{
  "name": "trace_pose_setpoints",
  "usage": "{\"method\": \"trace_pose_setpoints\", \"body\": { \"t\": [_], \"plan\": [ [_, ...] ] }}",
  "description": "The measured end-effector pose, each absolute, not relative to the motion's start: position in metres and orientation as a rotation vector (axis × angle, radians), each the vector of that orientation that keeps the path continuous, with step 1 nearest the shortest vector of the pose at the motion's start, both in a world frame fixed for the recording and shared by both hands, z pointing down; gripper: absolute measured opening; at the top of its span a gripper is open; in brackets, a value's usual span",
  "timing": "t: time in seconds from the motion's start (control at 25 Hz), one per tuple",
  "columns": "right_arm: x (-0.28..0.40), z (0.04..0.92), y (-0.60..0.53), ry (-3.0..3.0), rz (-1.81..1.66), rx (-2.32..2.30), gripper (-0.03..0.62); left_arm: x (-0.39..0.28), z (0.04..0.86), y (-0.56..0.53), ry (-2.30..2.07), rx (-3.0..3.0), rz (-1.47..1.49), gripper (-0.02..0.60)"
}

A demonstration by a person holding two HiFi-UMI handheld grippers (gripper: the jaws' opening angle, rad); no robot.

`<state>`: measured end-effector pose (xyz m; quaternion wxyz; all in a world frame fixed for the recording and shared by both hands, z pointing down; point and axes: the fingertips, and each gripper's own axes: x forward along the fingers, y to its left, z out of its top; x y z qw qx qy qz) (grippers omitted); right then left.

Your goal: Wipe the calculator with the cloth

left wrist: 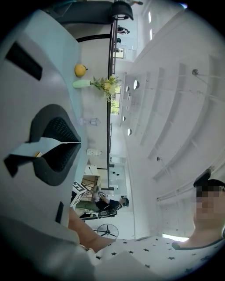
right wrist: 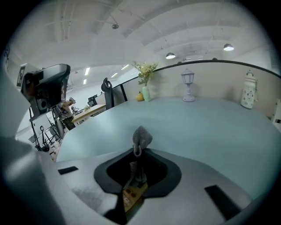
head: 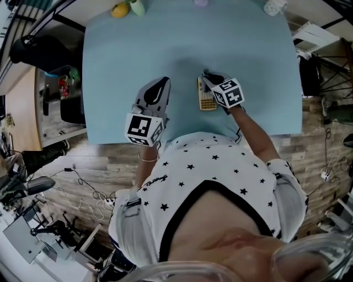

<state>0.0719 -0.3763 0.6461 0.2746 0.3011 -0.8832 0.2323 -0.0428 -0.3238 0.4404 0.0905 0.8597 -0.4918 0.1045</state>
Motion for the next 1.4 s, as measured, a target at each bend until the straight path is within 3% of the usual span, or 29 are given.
{"method": "trace_pose_setpoints", "body": {
  "t": [0.76, 1.4],
  "plan": [
    [0.115, 0.648, -0.38, -2.338, 0.653, 0.972, 0.051, -0.031, 0.439, -0.318, -1.423, 2.588, 0.311, 0.031],
    [0.05, 0.636, -0.336, -2.449, 0.637, 0.727, 0.051, -0.042, 0.434, -0.303, -1.486, 2.566, 0.285, 0.031]
  ]
}}
